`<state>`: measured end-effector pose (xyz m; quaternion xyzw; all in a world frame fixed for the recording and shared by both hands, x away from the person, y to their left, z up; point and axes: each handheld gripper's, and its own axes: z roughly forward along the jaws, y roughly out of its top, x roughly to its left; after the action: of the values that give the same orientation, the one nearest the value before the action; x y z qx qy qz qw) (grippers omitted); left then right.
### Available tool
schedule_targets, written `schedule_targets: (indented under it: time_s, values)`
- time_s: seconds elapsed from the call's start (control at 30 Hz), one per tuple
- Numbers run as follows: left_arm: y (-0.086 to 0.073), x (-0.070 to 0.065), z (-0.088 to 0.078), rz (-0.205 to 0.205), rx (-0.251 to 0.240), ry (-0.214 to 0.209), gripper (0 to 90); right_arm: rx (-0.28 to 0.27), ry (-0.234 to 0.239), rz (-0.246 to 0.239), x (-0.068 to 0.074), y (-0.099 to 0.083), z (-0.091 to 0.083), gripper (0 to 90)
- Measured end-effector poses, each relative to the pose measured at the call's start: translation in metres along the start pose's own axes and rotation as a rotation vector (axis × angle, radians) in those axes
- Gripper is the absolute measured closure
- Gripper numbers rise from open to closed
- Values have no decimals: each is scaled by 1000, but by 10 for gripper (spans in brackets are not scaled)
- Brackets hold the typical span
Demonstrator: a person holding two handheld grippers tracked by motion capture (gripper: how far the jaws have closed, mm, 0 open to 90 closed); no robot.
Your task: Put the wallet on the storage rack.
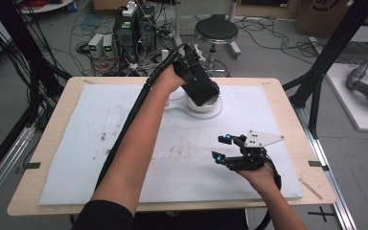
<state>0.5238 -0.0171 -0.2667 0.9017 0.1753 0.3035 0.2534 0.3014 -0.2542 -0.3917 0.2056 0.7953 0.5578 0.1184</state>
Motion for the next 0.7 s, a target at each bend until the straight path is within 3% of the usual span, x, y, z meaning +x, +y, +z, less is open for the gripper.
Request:
schedule_targets:
  time_s: [0.13, 0.3, 0.53, 0.7]
  values:
    - [3, 1, -4, 14, -21, 127, 507, 6, 19, 12, -1, 0, 1, 378]
    - [-1, 2, 4, -20, 1, 174, 480, 7, 26, 7, 1, 0, 2, 378]
    - [-6, 1, 3, -54, -22, 131, 452, 19, 30, 17, -1, -1, 4, 369]
    - [-9, 2, -13, -100, -103, 75, 423, 32, 34, 24, 0, 0, 6, 352]
